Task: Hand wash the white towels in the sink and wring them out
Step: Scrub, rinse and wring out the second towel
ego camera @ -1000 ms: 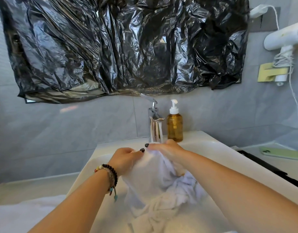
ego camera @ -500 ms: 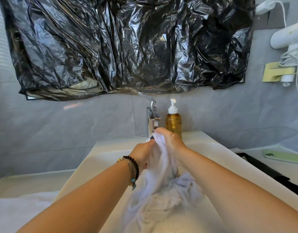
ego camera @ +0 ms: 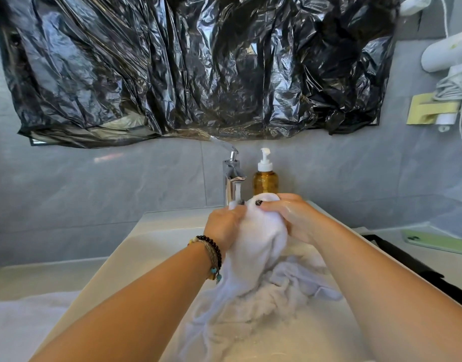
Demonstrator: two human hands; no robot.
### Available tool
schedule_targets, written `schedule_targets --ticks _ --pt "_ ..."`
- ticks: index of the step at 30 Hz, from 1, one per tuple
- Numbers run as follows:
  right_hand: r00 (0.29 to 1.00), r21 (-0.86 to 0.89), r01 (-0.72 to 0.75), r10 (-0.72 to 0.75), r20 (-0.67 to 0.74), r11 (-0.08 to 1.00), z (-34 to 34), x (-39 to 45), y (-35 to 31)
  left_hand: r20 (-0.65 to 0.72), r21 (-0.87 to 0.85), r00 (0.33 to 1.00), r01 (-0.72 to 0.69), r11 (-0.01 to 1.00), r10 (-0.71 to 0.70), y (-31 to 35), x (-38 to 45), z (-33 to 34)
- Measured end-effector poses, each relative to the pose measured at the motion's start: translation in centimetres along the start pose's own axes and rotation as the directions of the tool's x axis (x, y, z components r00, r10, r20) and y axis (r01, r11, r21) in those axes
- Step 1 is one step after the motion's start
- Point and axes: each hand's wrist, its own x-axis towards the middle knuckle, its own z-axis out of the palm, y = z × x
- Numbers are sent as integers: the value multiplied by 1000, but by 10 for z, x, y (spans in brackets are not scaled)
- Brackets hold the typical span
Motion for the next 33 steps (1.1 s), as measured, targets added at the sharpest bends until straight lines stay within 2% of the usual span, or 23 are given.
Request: schedule_targets --ticks 3,6,9,10,12,14,16,18,22,27,30,33 --pt "1000 -21 2 -1 26 1000 6 -2 4 35 55 998 -49 997 47 -9 -2 -1" --pt "1000 -113 8 -5 27 994 22 -3 11 -17 178 996 -83 981 87 -10 0 -5" --pt "992 -199 44 -67 -111 979 46 0 10 -73 386 984 -120 915 160 3 -4 -8" --pt "986 -190 43 -72 -149 981 52 0 9 -62 479 981 -134 867 186 6 -4 -9" --pt "980 -128 36 -60 -190 991 59 -1 9 -53 540 962 -198 818 268 6 -5 -12" --pt "982 -75 49 -61 -177 996 60 -2 12 -64 483 962 -202 852 264 4 -6 -17" --pt "992 -33 76 -79 -103 997 57 -6 15 -140 305 960 -191 933 242 -2 -3 -23" --pt "996 -45 83 -85 -33 996 52 -7 18 -132 242 958 -217 946 253 -6 -1 -27" --pt "994 -131 57 -69 -88 990 54 2 26 -52 349 972 -197 916 229 -8 3 -36" --pt "969 -316 46 -119 -215 948 75 14 25 -78 484 958 -207 850 277 0 2 -33" --pt "955 -299 36 -122 -271 953 81 11 24 -40 401 979 -166 901 198 1 -4 -34" --pt "964 -194 92 -136 -227 977 80 7 33 -80 312 983 -130 941 162 -1 -4 -39"
